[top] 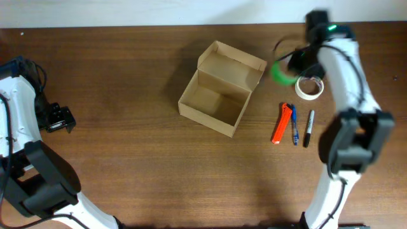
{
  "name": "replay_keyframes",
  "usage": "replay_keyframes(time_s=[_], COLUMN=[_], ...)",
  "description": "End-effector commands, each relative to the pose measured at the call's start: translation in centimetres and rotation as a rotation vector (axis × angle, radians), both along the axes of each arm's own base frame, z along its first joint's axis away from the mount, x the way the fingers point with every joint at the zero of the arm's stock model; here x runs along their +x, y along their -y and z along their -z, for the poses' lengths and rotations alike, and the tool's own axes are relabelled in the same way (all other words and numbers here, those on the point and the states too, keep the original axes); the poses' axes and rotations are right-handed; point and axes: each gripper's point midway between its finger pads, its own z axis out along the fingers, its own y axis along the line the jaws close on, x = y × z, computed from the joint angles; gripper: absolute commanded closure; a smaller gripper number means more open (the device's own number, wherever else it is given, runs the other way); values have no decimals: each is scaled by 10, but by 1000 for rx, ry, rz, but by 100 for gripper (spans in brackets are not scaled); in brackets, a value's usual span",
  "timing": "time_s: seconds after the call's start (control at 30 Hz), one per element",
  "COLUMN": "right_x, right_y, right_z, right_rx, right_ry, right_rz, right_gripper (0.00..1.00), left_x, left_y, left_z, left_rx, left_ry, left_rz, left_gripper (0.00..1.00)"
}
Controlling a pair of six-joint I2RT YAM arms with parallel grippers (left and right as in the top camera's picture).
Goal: Pack container
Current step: 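Grasp the green tape roll with the right gripper and lift it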
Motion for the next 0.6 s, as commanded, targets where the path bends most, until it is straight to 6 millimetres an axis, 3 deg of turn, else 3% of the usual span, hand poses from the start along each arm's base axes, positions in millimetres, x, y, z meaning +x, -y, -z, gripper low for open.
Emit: replay_keyframes(time_s=[0.0, 0.07, 0.13, 0.17, 0.27, 0.4, 0.57], right_x=[-7, -19, -34, -49, -75, -96, -86], right_y=[-19, -45, -68, -96, -146, -206, -263], right_z=[-170, -213, -237, -245, -229, -199, -157], right_rx=[-10, 10, 6, 3, 5, -12, -42], right_ry=[402, 509, 558, 562, 479, 375, 314], right_rz=[-141, -236, -307, -401, -585, -804, -943], right_gripper=[96, 96, 96, 96, 96, 96, 96], left_x=[-1, -1, -1, -1, -1, -1, -1], left_y=[-1, -1, -1, -1, -1, -1, -1], left_z=[-1, -1, -1, -1, -1, -1, -1], left_rx=[1, 1, 1, 1, 1, 1, 1], left_ry=[0, 0, 0, 0, 0, 0, 0], left_rz=[13, 13, 13, 13, 13, 13, 13], left_gripper=[0, 0, 0, 0, 0, 0, 0])
